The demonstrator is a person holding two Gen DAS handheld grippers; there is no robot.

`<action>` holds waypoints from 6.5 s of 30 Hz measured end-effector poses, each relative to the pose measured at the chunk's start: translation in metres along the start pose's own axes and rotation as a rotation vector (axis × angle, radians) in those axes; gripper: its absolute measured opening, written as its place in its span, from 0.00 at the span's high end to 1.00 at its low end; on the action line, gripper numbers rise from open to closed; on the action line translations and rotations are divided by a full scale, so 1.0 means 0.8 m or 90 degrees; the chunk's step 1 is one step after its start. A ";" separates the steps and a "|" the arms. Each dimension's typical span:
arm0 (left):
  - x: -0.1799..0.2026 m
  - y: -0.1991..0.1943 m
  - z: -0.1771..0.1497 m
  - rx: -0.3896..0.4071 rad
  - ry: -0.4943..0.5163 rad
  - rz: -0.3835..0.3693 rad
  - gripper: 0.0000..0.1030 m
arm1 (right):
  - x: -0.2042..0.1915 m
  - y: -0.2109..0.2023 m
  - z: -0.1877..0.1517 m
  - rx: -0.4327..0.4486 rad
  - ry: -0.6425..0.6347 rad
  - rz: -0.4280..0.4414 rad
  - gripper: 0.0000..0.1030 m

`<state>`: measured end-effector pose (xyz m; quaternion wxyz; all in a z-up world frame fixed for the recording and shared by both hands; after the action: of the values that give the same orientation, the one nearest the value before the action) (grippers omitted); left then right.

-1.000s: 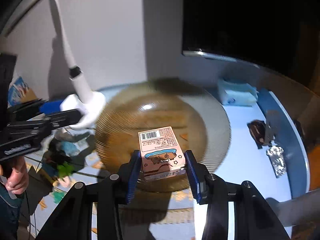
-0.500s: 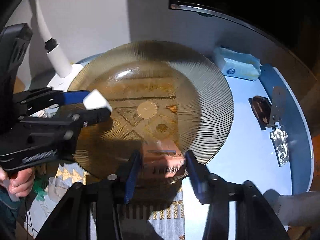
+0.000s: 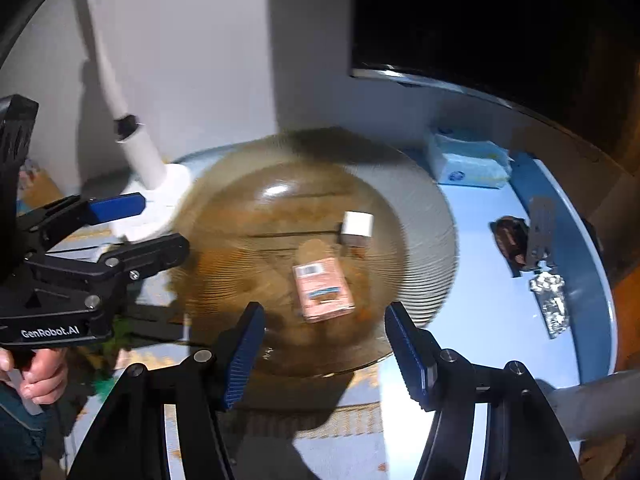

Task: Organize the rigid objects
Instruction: 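Withdraw both grippers from the bowl back toward the item pile, then grasp the green translucent figure with the left gripper while the right gripper grasps the clear cup, then carry green figure and clear cup into the bowl and open both grippers, then withdraw both grippers from the bowl back toward the item pile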

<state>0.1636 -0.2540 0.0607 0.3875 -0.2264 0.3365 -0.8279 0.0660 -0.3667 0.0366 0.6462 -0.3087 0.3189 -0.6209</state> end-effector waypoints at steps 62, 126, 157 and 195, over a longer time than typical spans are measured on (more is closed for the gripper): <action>-0.022 -0.031 -0.259 -0.082 -0.052 0.021 0.44 | -0.180 0.092 -0.128 -0.116 0.136 0.218 0.48; 0.026 0.004 0.019 0.052 -0.024 -0.015 0.58 | 0.084 -0.021 0.036 0.117 0.135 -0.012 0.64; 0.031 0.140 0.005 -0.048 -0.050 0.016 0.30 | 0.105 0.113 0.026 0.000 0.140 0.012 0.51; -0.155 -0.177 -0.174 0.071 -0.217 0.138 0.30 | -0.115 -0.017 -0.094 0.068 0.000 0.177 0.43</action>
<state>0.0798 -0.0355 0.0568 0.5375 -0.3038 0.2423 -0.7483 -0.0043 -0.2756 0.0041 0.7413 -0.2268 0.3251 -0.5417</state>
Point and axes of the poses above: each gripper's, at about its wrist camera, not at the fingertips, and y roughly the way its jaws point, x to its right, z to its top, the point moved 9 cm from there along y, roughly the way its jaws point
